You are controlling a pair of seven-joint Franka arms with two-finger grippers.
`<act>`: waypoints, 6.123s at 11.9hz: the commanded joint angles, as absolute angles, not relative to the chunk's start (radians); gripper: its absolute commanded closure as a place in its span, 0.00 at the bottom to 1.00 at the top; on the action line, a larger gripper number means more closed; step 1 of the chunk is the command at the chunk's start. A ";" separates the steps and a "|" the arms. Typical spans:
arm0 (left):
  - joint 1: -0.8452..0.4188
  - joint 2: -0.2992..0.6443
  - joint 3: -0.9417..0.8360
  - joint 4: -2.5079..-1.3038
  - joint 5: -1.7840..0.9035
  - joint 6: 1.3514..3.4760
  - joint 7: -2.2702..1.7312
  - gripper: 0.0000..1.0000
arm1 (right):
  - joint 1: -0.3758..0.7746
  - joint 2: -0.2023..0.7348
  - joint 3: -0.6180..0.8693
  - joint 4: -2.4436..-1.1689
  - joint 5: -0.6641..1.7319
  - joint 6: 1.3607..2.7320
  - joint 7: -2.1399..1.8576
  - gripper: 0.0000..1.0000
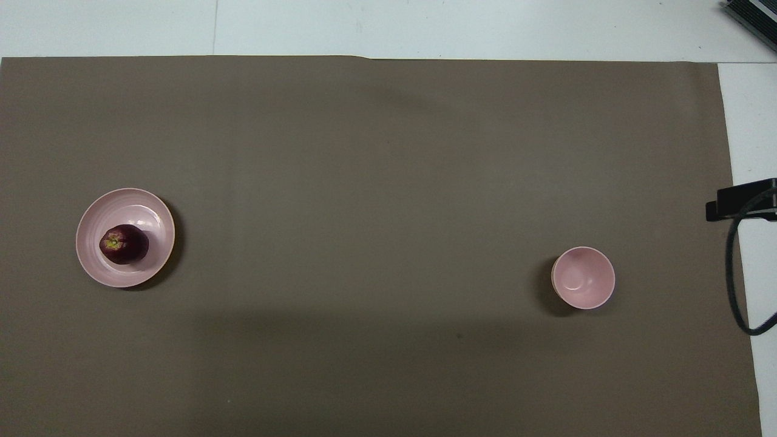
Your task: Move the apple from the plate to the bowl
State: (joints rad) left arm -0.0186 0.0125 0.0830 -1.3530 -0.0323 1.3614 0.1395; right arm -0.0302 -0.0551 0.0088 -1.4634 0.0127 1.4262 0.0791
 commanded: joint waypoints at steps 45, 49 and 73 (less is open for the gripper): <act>-0.208 -0.046 0.074 -2.214 -0.392 2.430 0.178 0.99 | 0.314 0.176 0.029 -1.733 0.702 1.957 0.931 0.00; -0.348 0.002 0.071 -2.171 -0.648 2.522 0.178 1.00 | 0.347 0.245 0.029 -1.730 0.902 2.064 0.980 0.00; -0.598 0.029 0.071 -2.088 -0.690 2.508 0.173 0.94 | 0.472 0.354 0.028 -1.763 1.141 2.233 0.881 0.35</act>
State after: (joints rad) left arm -0.5755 0.0198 0.0531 -2.1198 -0.6730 2.5176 0.1742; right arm 0.4768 0.3714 0.0259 -1.7337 1.1191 2.2228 0.9179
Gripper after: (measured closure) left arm 0.278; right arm 0.198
